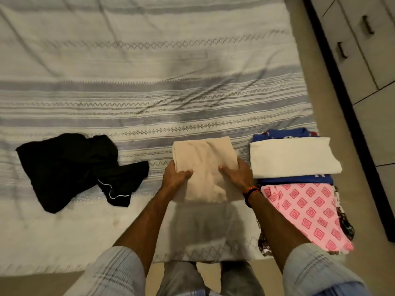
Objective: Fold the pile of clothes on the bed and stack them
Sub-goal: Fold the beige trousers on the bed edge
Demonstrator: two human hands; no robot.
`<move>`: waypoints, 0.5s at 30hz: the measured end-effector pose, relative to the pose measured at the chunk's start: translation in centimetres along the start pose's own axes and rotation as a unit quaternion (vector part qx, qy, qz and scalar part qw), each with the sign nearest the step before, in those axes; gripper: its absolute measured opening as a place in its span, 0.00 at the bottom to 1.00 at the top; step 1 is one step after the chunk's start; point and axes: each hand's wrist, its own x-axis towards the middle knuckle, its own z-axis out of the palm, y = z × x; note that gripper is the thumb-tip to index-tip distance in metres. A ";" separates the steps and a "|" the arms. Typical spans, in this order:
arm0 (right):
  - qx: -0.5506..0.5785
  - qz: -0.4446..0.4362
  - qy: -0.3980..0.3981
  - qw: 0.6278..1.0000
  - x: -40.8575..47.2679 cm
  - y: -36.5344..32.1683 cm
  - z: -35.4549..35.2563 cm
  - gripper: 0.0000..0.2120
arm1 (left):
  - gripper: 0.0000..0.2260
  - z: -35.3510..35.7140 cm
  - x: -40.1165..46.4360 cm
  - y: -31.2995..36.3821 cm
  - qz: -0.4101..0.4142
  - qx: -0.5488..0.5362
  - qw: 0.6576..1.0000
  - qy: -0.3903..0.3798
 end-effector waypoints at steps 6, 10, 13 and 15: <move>-0.018 0.006 0.013 1.000 0.5 2.7 -8.1 0.26 | 0.23 7.5 -2.6 2.5 0.016 0.019 1.000 -0.010; -0.009 0.009 0.020 1.000 1.5 5.2 -13.7 0.25 | 0.24 13.5 -3.7 3.7 0.018 0.014 1.000 -0.017; 0.000 0.025 0.020 0.999 2.6 7.1 -18.3 0.25 | 0.27 18.5 -4.6 4.9 0.019 0.008 0.999 -0.032; 0.000 0.028 0.025 0.999 3.7 8.3 -21.4 0.25 | 0.27 21.9 -4.8 5.8 0.019 0.004 0.999 -0.044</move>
